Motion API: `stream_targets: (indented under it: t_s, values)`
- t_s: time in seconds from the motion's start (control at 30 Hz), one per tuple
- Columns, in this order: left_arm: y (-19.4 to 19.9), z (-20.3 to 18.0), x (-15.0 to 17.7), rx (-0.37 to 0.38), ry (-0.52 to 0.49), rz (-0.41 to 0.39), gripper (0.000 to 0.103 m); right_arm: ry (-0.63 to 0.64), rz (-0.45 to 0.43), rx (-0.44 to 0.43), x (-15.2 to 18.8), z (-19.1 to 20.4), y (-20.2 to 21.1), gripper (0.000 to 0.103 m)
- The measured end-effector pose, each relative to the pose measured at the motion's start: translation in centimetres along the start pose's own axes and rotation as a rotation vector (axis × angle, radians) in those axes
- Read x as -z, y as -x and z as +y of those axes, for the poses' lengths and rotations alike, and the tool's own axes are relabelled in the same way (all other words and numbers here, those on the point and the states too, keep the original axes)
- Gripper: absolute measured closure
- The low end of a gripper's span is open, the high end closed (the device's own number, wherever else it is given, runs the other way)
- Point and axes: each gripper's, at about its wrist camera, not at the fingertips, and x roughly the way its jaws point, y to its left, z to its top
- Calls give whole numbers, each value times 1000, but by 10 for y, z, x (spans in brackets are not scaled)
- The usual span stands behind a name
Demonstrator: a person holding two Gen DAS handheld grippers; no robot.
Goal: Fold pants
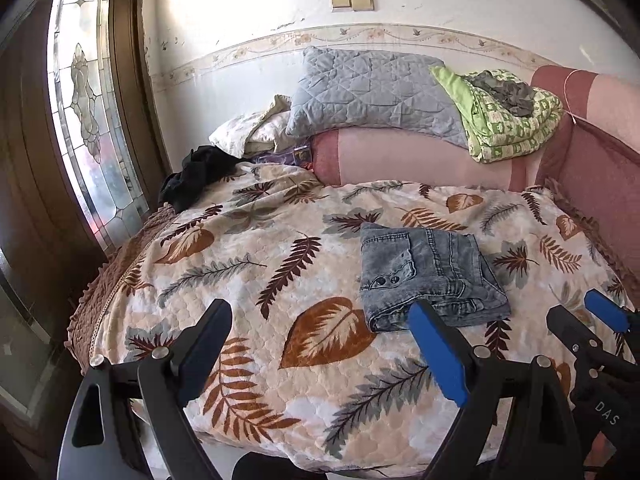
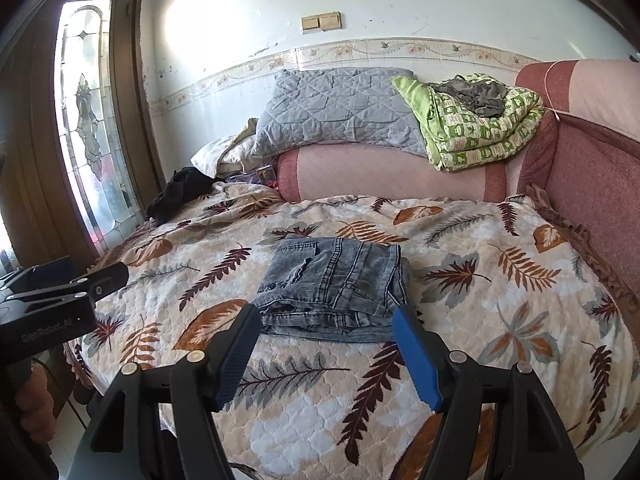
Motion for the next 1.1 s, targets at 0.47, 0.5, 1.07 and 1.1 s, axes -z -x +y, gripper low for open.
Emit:
stream_targets:
  t_s: [0.47, 0.5, 1.07, 1.1]
  values:
    - [6, -4, -7, 9, -3, -19, 12, 16, -21, 7, -2, 0, 5, 31]
    - [7, -4, -7, 6, -3, -18, 12, 16, -20, 8, -2, 0, 4, 31]
    - [3, -5, -3, 15, -11, -5, 12, 19, -11, 5, -1, 2, 2, 31]
    - [3, -5, -3, 16, -10, -7, 12, 19, -11, 4, -1, 2, 3, 31]
